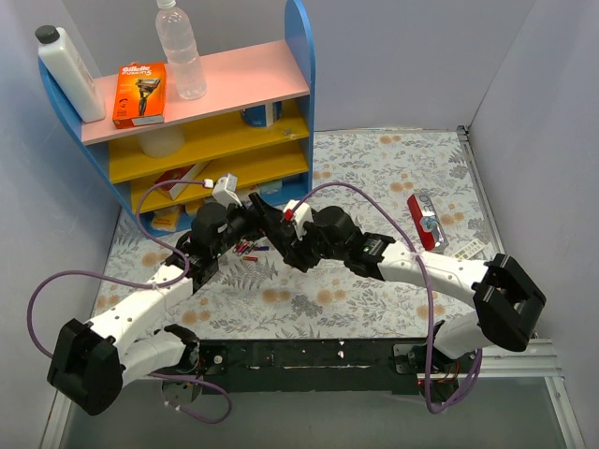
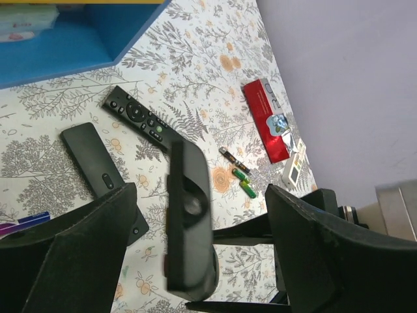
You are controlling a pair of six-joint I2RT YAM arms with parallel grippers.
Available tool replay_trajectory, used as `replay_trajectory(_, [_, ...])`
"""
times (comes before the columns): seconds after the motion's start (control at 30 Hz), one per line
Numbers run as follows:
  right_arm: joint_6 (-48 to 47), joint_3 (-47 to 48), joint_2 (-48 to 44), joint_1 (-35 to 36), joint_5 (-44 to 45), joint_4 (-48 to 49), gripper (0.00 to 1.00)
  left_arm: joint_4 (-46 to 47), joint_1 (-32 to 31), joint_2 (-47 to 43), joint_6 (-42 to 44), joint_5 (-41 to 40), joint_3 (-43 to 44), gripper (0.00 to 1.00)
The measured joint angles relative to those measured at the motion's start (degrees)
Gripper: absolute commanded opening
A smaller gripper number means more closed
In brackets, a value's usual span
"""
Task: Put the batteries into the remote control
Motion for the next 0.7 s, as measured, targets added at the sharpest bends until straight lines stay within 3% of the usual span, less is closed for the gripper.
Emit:
replay_trajectory(0.1, [-1.92, -0.04, -0.96, 0.04, -0.70, -0.31, 0.01, -1.49, 2.34, -0.57, -0.33, 2.29, 0.87, 0.78])
replay_trajectory(0.33, [-4.81, -0.17, -1.86, 0.04, -1.62, -0.48, 0.01, -4.87, 4.66, -0.74, -1.99, 6.91, 0.90, 0.59])
replay_trajectory(0.43, [-5.60, -0.37, -1.84, 0.04, -1.66, -0.52, 0.01, -5.88, 4.66, -0.90, -2.34, 8.09, 0.90, 0.40])
replay_trajectory(0.47, [-5.77, -0.46, -1.86, 0.04, -1.68, -0.55, 0.01, -6.01, 4.66, -0.92, -2.49, 8.44, 0.90, 0.25])
replay_trajectory(0.53, [-6.05, -0.59, -1.84, 0.04, -1.81, -0.68, 0.01, -6.12, 4.66, -0.92, -2.78, 9.25, 0.90, 0.13])
replay_trajectory(0.57, [-6.25, -0.68, -1.84, 0.04, -1.81, -0.68, 0.01, -6.21, 4.66, -0.92, -2.78, 9.49, 0.90, 0.00])
replay_trajectory(0.6, [-6.49, -0.76, -1.84, 0.04, -1.81, -0.74, 0.04, -6.25, 4.66, -0.92, -2.60, 9.90, 0.92, 0.00])
replay_trajectory(0.7, [-6.54, -0.79, -1.84, 0.07, -1.66, -0.87, 0.46, -6.49, 4.66, -1.05, -2.84, 10.23, 0.94, 0.00])
